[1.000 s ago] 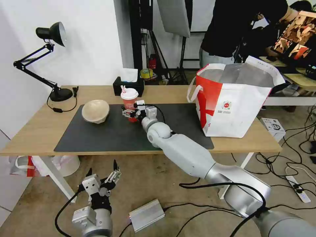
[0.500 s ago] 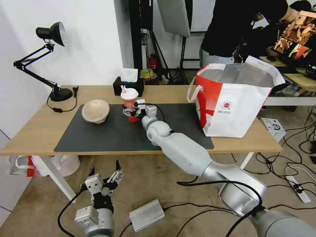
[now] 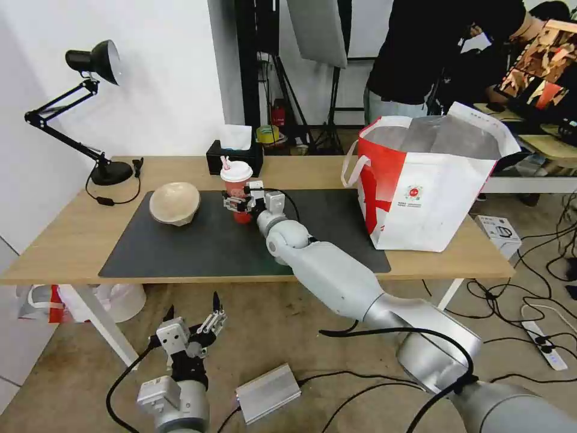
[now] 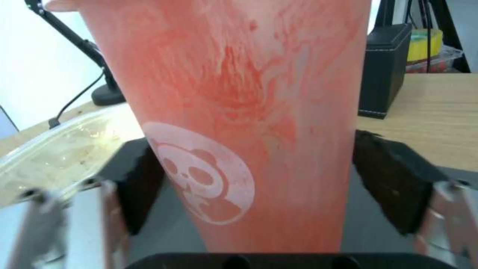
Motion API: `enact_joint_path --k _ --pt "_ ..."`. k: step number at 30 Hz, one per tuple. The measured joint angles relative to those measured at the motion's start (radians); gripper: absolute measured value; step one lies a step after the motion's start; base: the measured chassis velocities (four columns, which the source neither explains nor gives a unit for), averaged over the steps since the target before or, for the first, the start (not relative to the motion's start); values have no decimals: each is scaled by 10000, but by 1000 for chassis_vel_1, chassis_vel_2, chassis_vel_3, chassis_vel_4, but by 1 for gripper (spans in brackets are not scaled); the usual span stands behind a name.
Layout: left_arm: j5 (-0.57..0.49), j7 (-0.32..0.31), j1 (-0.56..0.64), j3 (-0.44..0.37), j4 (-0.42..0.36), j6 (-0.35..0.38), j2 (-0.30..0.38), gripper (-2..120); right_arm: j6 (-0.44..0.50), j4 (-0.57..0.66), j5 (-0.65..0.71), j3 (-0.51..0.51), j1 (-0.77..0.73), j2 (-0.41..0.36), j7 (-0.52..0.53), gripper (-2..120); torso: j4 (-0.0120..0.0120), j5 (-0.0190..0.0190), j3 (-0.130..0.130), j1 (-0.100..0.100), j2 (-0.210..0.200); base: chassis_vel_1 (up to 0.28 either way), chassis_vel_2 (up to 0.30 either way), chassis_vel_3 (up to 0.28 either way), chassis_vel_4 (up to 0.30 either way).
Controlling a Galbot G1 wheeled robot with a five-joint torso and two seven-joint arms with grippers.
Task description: Pick up the trash from the table and place it into the takeout bag.
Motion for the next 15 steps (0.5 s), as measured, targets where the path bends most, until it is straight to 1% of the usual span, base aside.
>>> enact_joint_path --k 1,3,4,5,6,7,8,9,12,13,15 --pt "7 -1 10 6 -7 0 -19 100 7 34 1 -1 -4 -9 -11 72 0 0 0 0 0 0 0 0 0" --pt "22 -1 34 18 -17 0 -46 100 12 104 5 -6 -31 -31 -12 65 0 0 0 0 0 0 0 0 0" --pt "39 0 57 27 -20 0 -59 100 12 164 6 -10 -56 -54 -10 60 0 0 0 0 0 0 0 0 0" --pt "39 0 57 27 -20 0 -59 100 12 164 6 -10 -56 -54 -10 60 0 0 0 0 0 0 0 0 0" --pt "76 -1 82 31 -23 0 -76 100 12 334 16 -23 -107 -117 13 52 1 1 0 0 0 0 0 0 0" --pt "110 -1 105 35 -55 0 -104 100 12 631 39 -62 -170 -269 71 40 0 1 0 0 0 0 0 0 0" --pt "125 -1 107 39 -66 0 -111 100 12 727 45 -64 -182 -320 122 35 0 1 0 0 0 0 0 0 0" --pt "125 -1 107 39 -66 0 -111 100 12 727 45 -64 -182 -320 122 35 0 1 0 0 0 0 0 0 0" --pt "186 -1 113 63 -72 1 -132 100 5 1165 46 -45 -232 -539 249 24 0 1 0 0 0 0 0 0 0" --pt "186 -1 113 63 -72 1 -132 100 5 1165 46 -45 -232 -539 249 24 0 1 0 0 0 0 0 0 0" --pt "229 -2 117 77 -87 0 -151 100 -26 1534 35 44 -250 -771 336 16 1 1 0 0 0 0 0 0 0"
